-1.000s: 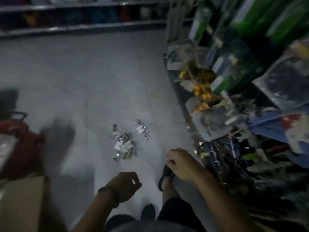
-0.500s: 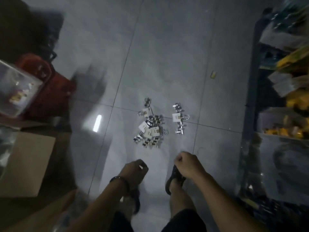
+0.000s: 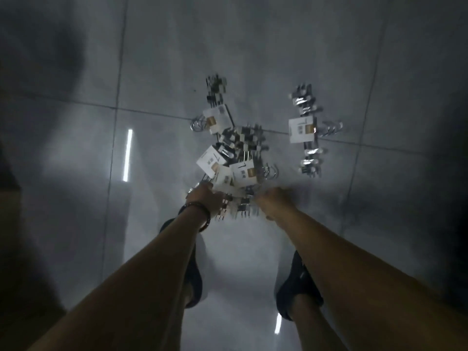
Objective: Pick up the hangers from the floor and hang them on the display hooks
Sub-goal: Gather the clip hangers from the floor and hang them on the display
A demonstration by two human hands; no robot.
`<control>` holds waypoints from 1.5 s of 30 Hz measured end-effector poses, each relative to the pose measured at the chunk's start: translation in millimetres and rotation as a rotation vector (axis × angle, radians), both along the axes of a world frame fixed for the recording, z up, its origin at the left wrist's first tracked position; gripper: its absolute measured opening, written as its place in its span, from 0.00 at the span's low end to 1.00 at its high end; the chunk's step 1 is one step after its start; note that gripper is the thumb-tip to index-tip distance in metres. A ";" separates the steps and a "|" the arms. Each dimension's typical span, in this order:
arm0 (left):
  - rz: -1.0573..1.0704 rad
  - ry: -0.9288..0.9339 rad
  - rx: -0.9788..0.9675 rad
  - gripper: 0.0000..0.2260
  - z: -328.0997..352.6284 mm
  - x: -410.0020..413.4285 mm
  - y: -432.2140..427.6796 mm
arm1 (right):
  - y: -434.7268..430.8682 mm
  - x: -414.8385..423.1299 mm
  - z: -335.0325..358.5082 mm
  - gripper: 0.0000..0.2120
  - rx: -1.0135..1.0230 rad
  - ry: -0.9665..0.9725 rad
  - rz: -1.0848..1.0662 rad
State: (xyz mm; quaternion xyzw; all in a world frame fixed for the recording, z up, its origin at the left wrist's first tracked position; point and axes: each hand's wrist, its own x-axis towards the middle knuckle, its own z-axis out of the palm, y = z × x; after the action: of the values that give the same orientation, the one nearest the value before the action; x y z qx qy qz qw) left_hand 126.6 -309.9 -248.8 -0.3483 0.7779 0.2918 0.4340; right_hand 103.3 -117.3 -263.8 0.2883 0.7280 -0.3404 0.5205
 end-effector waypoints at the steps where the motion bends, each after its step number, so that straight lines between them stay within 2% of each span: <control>1: 0.057 0.018 0.001 0.21 -21.5 6.3 0.1 | -6.2 3.0 -18.5 0.10 -0.001 -0.019 -0.088; 3: 0.155 0.051 0.048 0.24 -45.3 21.2 10.0 | -18.1 6.9 -46.9 0.12 -0.055 -0.051 -0.235; 6: 0.261 0.105 0.042 0.20 -65.4 42.1 21.0 | -26.1 18.5 -64.9 0.12 -0.169 -0.068 -0.339; 8: 0.340 0.111 0.058 0.16 -73.6 51.4 24.0 | -21.4 26.7 -61.6 0.11 -0.208 0.013 -0.371; 11: 0.441 0.057 0.229 0.13 -79.7 57.6 27.1 | -4.0 30.2 -33.9 0.13 -0.288 0.128 -0.506; 13: 0.408 0.005 0.275 0.15 -74.5 53.8 32.9 | 12.2 30.5 -13.3 0.13 -0.311 0.207 -0.578; 16: 0.273 -0.008 0.318 0.15 -62.1 39.7 45.6 | 32.1 27.6 17.4 0.13 -0.336 0.296 -0.552; 19: 0.342 -0.034 0.454 0.07 -47.0 22.6 58.6 | 41.7 32.0 36.7 0.13 -0.344 0.335 -0.504; 23: 0.615 -0.097 0.624 0.09 -37.1 13.6 75.3 | 48.3 39.5 48.2 0.15 -0.439 0.272 -0.664; 26: 0.516 0.016 0.696 0.06 -37.5 19.3 88.5 | 55.1 38.3 53.8 0.16 -0.586 0.093 -0.927; 28: 0.427 0.076 0.654 0.07 -40.0 27.1 98.1 | 57.1 37.2 52.7 0.17 -0.627 0.051 -0.999; 31: 0.278 0.149 0.388 0.12 -41.3 40.7 106.0 | 53.9 35.8 53.8 0.18 -0.715 -0.003 -1.156; 33: 0.215 0.197 0.304 0.15 -36.7 50.4 107.9 | 55.7 37.3 50.4 0.18 -0.910 -0.117 -1.384; 35: 0.130 0.244 0.180 0.15 -33.0 55.7 109.4 | 61.8 36.6 46.7 0.08 -1.099 -0.234 -1.568; 36: 0.092 0.258 0.104 0.14 -32.3 56.8 109.0 | 62.5 36.2 46.9 0.08 -1.034 -0.205 -1.585; 37: 0.071 0.261 0.046 0.13 -30.8 56.7 108.3 | 64.1 35.8 43.9 0.14 -1.028 -0.223 -1.587; 39: 0.052 0.239 0.029 0.11 -25.8 51.5 109.5 | 61.6 34.8 40.4 0.07 -1.004 -0.224 -1.583; 40: 0.052 0.216 0.060 0.10 -23.3 47.9 110.5 | 59.6 36.2 41.3 0.16 -0.879 -0.200 -1.527; 41: 0.055 0.200 0.101 0.09 -19.9 43.9 110.6 | 61.8 38.1 34.9 0.23 -0.845 -0.176 -1.461; 42: 0.057 0.194 0.134 0.08 -17.3 40.5 109.2 | 64.7 39.2 30.7 0.26 -0.871 -0.166 -1.402; 43: 0.045 0.195 0.151 0.09 -15.3 37.1 107.0 | 70.4 41.8 25.5 0.26 -1.007 -0.194 -1.378; 45: -0.083 0.188 0.108 0.11 -11.7 31.2 103.2 | 76.8 42.5 27.2 0.26 -1.170 -0.240 -1.411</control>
State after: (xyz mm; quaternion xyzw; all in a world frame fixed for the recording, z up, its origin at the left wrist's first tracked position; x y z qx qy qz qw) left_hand 157.8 -206.7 -260.5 -0.2631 0.8121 0.3465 0.3888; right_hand 145.8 -40.5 -236.6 0.3897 0.0369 -0.8600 0.3273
